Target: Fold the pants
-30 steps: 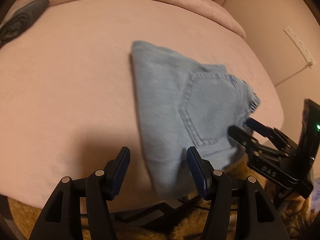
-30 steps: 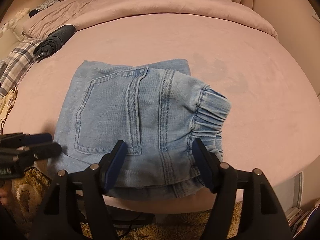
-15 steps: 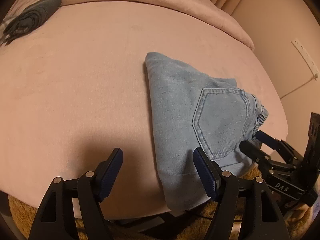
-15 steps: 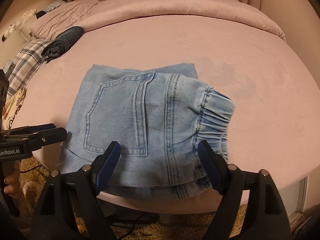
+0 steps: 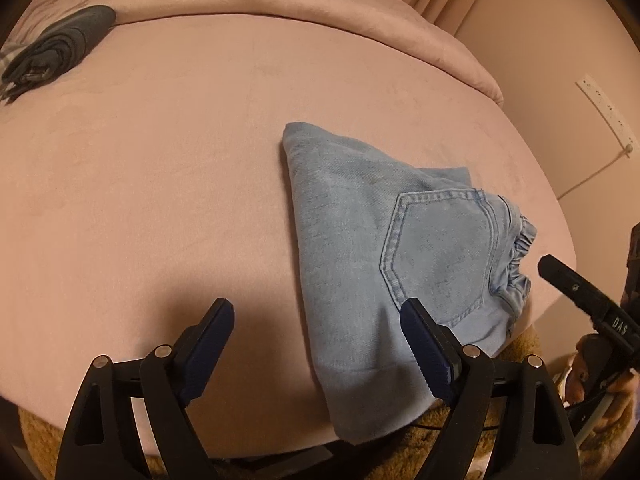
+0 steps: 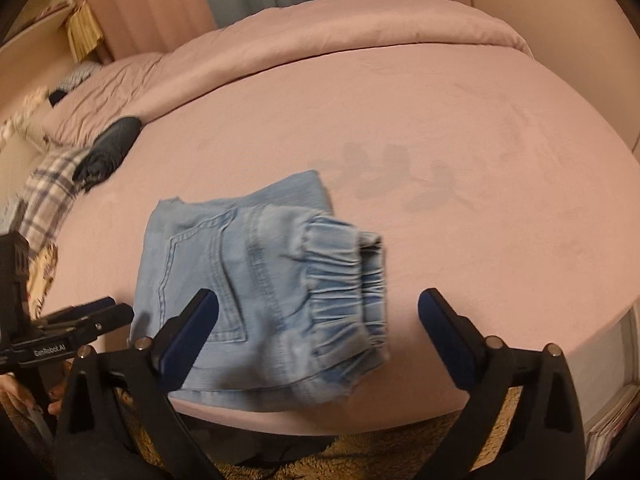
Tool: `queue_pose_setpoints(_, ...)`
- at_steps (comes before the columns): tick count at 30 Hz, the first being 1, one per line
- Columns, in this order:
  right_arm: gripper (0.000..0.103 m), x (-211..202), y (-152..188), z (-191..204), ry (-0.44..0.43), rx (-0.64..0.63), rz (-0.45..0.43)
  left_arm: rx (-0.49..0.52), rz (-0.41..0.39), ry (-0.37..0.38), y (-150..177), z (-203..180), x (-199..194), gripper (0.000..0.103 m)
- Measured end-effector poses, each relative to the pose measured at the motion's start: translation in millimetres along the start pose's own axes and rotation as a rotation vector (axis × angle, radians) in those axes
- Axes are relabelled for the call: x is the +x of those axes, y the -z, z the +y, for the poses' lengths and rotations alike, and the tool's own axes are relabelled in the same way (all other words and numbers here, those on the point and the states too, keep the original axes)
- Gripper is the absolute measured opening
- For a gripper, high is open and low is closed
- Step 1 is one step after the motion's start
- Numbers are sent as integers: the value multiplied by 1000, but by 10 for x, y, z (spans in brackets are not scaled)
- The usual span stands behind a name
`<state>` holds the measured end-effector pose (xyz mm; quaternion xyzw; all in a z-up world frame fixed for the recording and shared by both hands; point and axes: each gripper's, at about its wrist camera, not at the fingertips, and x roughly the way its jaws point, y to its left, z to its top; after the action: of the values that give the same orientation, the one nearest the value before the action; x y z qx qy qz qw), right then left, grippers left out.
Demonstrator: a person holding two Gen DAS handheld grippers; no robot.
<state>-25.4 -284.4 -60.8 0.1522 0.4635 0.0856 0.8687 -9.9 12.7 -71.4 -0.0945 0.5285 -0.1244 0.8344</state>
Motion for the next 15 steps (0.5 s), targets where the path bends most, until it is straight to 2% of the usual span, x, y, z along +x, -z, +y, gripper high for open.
queue_pose_setpoints(5, 102, 144, -16, -239, -63, 77, 45, -3, 20, -13, -22, 29, 89, 85)
queue_pose_setpoints(15, 103, 389, 210, -448, -205, 168, 155, 12, 47, -12, -46, -18, 238, 86)
